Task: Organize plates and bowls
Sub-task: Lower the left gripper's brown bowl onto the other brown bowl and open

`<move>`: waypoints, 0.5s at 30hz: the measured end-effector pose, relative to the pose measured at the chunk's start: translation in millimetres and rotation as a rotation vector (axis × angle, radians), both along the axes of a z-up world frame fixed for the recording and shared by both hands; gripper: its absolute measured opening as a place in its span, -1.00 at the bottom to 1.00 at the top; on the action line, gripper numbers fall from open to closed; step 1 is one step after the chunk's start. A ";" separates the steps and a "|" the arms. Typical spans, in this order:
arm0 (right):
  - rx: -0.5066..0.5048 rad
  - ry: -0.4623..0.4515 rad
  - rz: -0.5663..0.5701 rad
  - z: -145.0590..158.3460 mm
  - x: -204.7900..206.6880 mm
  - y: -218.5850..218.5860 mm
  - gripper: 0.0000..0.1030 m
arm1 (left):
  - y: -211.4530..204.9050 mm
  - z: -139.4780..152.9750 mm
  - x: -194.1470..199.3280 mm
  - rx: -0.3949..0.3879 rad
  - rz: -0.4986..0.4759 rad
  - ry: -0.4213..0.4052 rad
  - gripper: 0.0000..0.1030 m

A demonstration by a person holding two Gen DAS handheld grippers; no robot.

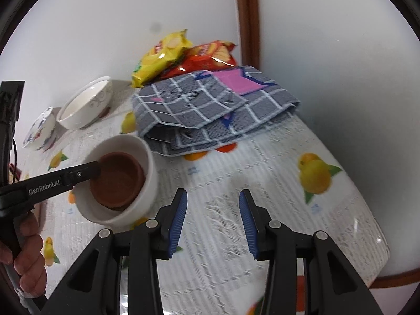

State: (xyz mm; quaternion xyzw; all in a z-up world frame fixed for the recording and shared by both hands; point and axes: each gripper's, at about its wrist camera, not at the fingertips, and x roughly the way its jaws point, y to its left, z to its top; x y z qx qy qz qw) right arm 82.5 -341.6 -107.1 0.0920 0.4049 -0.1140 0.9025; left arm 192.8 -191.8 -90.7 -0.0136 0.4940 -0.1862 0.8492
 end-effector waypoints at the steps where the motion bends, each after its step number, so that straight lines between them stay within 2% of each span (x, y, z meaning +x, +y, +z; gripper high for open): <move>1: 0.005 -0.005 0.009 1.0 3.5 1.5 -0.20 | 2.4 3.1 -0.3 0.006 0.004 -0.011 -0.54; 4: 0.018 -0.016 0.042 3.7 15.5 11.5 -0.20 | 10.0 7.0 0.8 0.027 0.017 -0.028 -0.53; 12: 0.075 0.021 0.100 -7.4 42.5 31.9 -0.21 | 17.4 -12.4 6.7 0.053 0.029 0.031 -0.52; 15: 0.060 0.066 0.092 -16.1 50.7 35.0 -0.34 | 14.3 -19.3 8.3 0.070 0.026 0.041 -0.52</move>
